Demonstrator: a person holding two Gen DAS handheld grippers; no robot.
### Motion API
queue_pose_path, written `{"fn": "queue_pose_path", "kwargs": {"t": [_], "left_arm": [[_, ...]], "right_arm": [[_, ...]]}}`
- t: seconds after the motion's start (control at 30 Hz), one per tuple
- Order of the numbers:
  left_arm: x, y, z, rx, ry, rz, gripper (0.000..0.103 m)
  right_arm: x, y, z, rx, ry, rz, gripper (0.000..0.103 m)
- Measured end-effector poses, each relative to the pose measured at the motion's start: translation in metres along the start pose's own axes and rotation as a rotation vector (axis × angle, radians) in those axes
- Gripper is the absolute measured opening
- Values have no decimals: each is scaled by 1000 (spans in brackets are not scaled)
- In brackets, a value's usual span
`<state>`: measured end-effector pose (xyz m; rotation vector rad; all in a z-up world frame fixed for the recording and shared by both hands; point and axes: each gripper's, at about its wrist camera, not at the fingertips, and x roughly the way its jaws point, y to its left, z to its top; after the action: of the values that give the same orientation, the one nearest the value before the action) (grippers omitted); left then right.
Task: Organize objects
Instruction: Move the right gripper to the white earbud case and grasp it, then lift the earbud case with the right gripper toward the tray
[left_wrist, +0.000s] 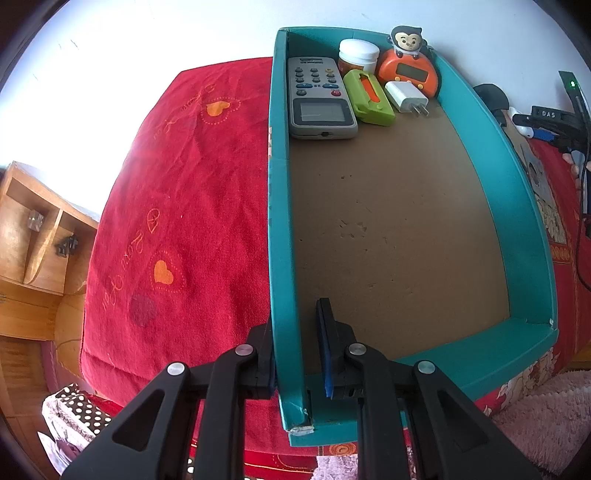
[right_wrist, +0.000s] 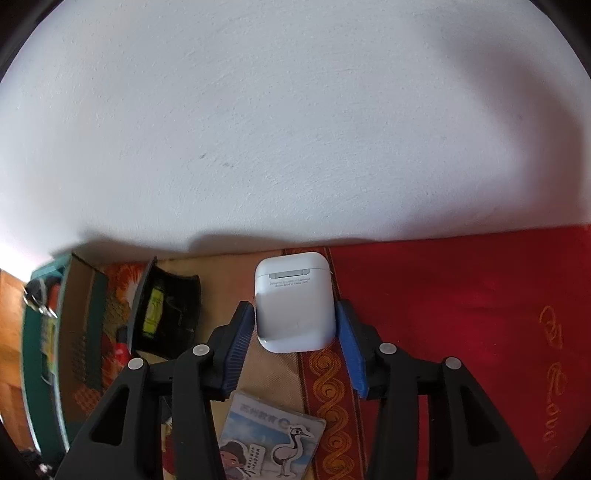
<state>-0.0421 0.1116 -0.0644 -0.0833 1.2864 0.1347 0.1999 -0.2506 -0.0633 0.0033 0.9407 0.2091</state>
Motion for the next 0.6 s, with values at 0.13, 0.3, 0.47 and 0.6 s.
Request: {"fn": "queue_pose_path", "kwargs": {"t": [0.13,0.3,0.47,0.6], "left_arm": [[-1,-1,-3,4,-5,0,14],[-4,-3,-5,14,-8,-1,14],[-6,-4,-6,18,-12,-4,14],[-7,-3,-8,19,-14,-6,14]], "right_arm": [[5,19,-3,-107,4,-84,45],[1,20,-1,-93,26,-77,44],[0,24,1,-134,64,-85,45],[2,26,3,-111,73,-55,52]]}}
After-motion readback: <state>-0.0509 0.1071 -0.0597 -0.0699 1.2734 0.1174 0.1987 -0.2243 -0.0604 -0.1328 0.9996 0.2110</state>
